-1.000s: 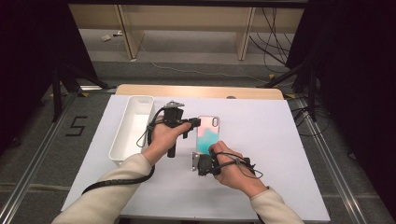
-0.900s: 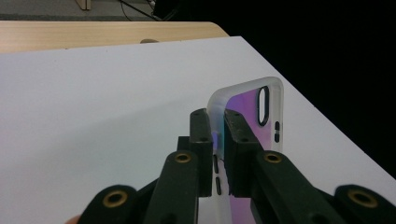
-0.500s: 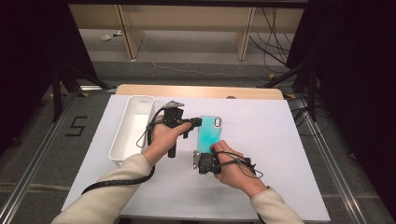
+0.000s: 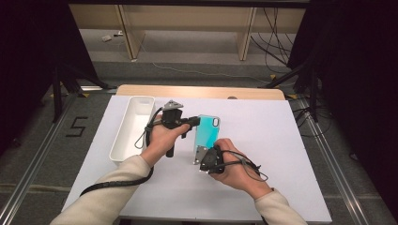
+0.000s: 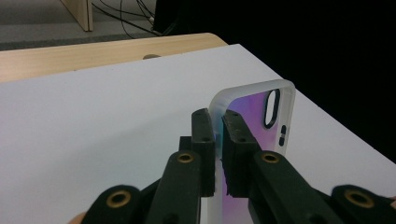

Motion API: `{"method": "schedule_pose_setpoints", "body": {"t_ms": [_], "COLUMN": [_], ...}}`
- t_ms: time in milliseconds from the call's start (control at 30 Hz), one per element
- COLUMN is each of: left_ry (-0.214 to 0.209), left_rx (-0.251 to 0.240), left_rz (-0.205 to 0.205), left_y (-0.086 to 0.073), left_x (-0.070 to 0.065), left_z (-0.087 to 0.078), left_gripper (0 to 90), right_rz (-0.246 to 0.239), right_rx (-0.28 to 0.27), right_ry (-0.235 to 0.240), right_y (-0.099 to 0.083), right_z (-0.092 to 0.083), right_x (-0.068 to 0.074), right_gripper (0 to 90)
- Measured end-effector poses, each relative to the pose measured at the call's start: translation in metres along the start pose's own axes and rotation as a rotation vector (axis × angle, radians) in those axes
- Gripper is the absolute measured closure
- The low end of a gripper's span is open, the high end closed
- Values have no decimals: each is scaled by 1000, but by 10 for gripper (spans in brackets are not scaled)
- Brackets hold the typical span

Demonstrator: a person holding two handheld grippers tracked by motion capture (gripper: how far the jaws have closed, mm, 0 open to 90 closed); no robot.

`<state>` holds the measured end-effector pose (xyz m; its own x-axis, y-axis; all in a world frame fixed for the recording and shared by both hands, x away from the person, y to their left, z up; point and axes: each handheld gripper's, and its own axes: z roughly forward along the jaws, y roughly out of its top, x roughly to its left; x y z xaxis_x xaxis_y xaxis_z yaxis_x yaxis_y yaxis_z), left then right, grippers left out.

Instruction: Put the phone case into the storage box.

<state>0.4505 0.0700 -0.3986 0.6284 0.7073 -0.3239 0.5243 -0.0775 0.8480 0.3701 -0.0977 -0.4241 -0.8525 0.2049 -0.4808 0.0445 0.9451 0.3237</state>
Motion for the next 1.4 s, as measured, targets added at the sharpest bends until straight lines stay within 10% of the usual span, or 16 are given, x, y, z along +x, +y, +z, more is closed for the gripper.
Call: {"method": "schedule_pose_setpoints", "body": {"t_ms": [467, 733, 1400], "left_ry": [1, 7, 5], "left_rx": [-17, -20, -30], "left_rz": [-10, -10, 8], "left_y": [-2, -3, -6], "left_x": [11, 15, 20], "left_z": [-13, -22, -39], "left_gripper": [842, 842, 842], "right_rz": [124, 279, 475], "right_rx": [-132, -230, -394], "right_ry": [37, 62, -19], "right_y": [-16, -28, -66], "right_z": [-9, -18, -35], "right_x": [-8, -9, -17], "right_gripper": [290, 233, 201]}}
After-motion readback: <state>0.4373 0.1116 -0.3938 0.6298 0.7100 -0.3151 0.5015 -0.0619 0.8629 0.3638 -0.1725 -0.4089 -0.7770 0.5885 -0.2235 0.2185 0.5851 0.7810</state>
